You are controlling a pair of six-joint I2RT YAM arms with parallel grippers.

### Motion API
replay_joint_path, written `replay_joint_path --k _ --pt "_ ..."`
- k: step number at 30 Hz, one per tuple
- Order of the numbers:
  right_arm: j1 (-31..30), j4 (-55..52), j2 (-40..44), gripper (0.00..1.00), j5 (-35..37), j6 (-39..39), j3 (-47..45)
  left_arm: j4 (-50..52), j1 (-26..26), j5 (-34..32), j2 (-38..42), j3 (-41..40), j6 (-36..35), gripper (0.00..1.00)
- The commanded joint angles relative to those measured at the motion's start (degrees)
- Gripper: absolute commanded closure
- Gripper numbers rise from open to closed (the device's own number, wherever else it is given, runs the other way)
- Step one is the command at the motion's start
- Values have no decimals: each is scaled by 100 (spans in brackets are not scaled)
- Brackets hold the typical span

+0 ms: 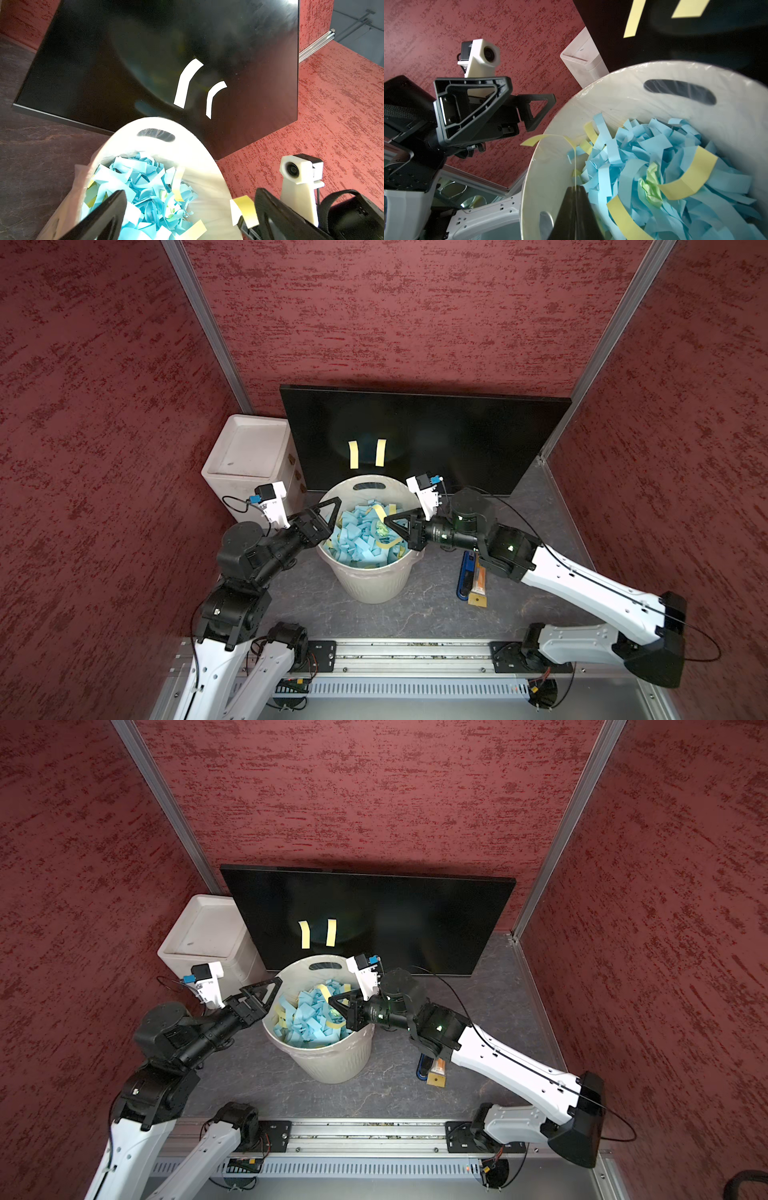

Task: Remove the sticky note from the monitor
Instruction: Place the sticky note in the trash bin.

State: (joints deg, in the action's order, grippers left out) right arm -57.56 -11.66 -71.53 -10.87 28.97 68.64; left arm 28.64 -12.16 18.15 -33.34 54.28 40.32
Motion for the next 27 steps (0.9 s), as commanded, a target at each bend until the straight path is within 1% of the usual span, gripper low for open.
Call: replay_joint_path --k 1,5,12,19,27 --pt "-172 -304 -34 85 467 -501 246 -138 42 96 -51 86 24 0" --pt "-303 -443 -101 79 597 -655 320 -164 39 100 -143 171 17 0" --pt "-361 -536 -59 72 753 -709 330 -218 47 144 -366 398 -26 0" --pt "-361 -565 101 67 860 -737 233 -139 40 380 -828 882 -188 0" --pt "-360 -544 338 62 1035 -663 42 -94 46 728 -1552 1415 -372 0"
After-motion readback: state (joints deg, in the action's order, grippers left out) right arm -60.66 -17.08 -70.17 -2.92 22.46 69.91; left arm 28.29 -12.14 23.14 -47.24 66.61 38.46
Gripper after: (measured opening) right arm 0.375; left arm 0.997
